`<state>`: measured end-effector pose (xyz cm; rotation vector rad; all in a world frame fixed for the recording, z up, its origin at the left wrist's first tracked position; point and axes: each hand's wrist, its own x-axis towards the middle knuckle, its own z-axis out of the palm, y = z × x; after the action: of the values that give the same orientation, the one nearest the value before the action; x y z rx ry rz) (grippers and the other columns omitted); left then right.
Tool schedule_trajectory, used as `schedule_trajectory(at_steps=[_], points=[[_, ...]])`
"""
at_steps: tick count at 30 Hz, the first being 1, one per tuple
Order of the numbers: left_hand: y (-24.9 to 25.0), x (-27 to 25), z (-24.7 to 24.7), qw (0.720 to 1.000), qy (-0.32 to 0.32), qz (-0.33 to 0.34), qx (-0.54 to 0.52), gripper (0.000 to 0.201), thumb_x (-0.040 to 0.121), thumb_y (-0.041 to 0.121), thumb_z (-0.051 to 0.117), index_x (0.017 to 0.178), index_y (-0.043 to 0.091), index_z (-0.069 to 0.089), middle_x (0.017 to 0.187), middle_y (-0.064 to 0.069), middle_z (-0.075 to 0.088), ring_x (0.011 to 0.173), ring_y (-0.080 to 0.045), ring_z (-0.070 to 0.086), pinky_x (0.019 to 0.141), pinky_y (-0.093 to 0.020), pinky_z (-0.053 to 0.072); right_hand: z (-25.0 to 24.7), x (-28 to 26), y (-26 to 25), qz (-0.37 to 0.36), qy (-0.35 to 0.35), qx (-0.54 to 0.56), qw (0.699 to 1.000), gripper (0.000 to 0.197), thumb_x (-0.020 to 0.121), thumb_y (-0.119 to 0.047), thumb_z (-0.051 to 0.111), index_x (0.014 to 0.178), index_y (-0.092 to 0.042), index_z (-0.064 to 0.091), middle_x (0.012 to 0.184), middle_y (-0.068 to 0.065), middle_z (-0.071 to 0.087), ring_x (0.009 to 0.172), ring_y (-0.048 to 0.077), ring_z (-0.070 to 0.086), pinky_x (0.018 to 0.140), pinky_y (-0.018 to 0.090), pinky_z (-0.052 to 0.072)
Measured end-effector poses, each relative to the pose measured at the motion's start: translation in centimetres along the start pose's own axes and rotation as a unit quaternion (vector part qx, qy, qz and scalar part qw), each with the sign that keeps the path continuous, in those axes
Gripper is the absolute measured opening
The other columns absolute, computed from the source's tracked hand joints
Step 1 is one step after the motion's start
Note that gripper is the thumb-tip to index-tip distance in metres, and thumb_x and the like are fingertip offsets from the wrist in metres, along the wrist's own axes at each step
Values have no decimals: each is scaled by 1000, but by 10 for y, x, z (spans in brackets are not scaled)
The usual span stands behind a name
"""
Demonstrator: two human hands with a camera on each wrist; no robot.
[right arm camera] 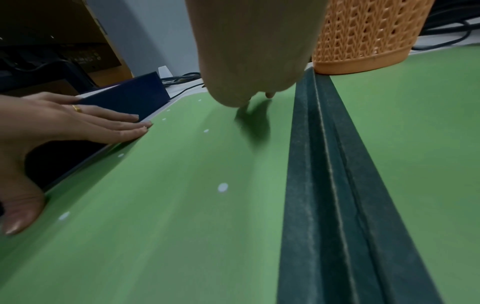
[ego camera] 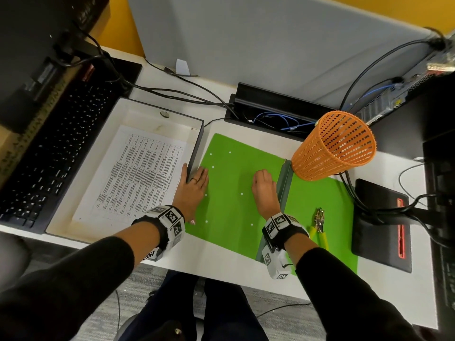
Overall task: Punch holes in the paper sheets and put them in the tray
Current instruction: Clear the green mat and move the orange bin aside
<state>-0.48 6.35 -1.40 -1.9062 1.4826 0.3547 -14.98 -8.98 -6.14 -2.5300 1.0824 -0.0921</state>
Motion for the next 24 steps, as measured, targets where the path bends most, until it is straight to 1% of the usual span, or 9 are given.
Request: schedule_trajectory(at_steps=[3, 6, 9, 11, 13, 18, 20, 22, 24], points=[[1, -2, -3, 1000, 1, -1, -1, 130, 63, 61, 74, 152, 4, -2, 159, -16, -8, 148, -32, -7, 106, -68, -7, -10, 6, -8, 7, 1, 14, 1000, 21, 85, 13, 35, 93, 0, 50, 88, 14, 45, 81, 20, 34, 73, 31, 25], [1, -5, -13, 1000, 4, 1, 7, 125, 64, 55, 77, 152, 2, 6, 160, -17, -2, 147, -33, -6, 108, -70, -5, -28, 20, -17, -17, 19, 15, 1000, 23, 82, 16, 36, 90, 2, 52, 83, 16, 48, 78, 19, 34, 69, 31, 25], [3, -6, -25, 1000, 9, 14, -1, 87, 78, 35, 72, 148, 5, 29, 159, -18, 9, 148, -33, 0, 110, -68, -4, -59, 37, -27, -40, 35, 8, 999, 21, 83, 15, 37, 89, 0, 52, 81, 14, 46, 76, 20, 36, 66, 31, 25], [5, -4, -29, 1000, -3, 19, 4, 72, 79, 33, 71, 142, 10, 43, 158, -16, 16, 148, -33, 2, 109, -69, -6, -84, 48, -33, -59, 59, 14, 996, 17, 83, 11, 41, 89, -1, 52, 84, 16, 53, 75, 22, 41, 63, 32, 28], [6, -2, -28, 1000, -16, 19, 13, 68, 78, 36, 71, 139, 15, 48, 158, -13, 19, 148, -32, 2, 107, -69, -9, -109, 57, -33, -66, 84, 18, 994, 14, 84, 7, 44, 88, -3, 52, 85, 15, 56, 75, 23, 45, 62, 31, 28], [5, -2, -26, 999, -8, 25, 27, 65, 82, 38, 66, 140, 16, 47, 158, -12, 19, 148, -32, 1, 109, -69, -5, -177, 76, -10, -17, 176, 48, 983, 19, 86, 3, 42, 77, -13, 44, 75, 11, 52, 66, 26, 47, 58, 40, 37], [4, -3, -25, 999, -4, 26, 33, 65, 86, 39, 62, 143, 14, 43, 159, -14, 14, 148, -32, 2, 111, -67, -3, -199, 76, 6, 34, 199, 65, 977, 13, 87, 3, 45, 81, -6, 51, 78, 16, 58, 67, 23, 48, 60, 35, 38], [3, -3, -24, 999, -1, 29, 34, 67, 89, 36, 58, 147, 11, 35, 159, -16, 11, 148, -32, 2, 112, -66, -3, -214, 75, 26, 89, 191, 63, 975, 9, 85, 4, 50, 86, -2, 57, 85, 19, 63, 73, 21, 51, 65, 29, 40], [1, -3, -22, 999, 7, 28, 24, 69, 90, 31, 58, 149, 8, 29, 159, -17, 11, 148, -31, 4, 113, -64, -2, -223, 74, 40, 135, 169, 48, 975, 14, 80, 4, 52, 80, -8, 57, 87, 21, 65, 75, 25, 55, 62, 26, 42]])
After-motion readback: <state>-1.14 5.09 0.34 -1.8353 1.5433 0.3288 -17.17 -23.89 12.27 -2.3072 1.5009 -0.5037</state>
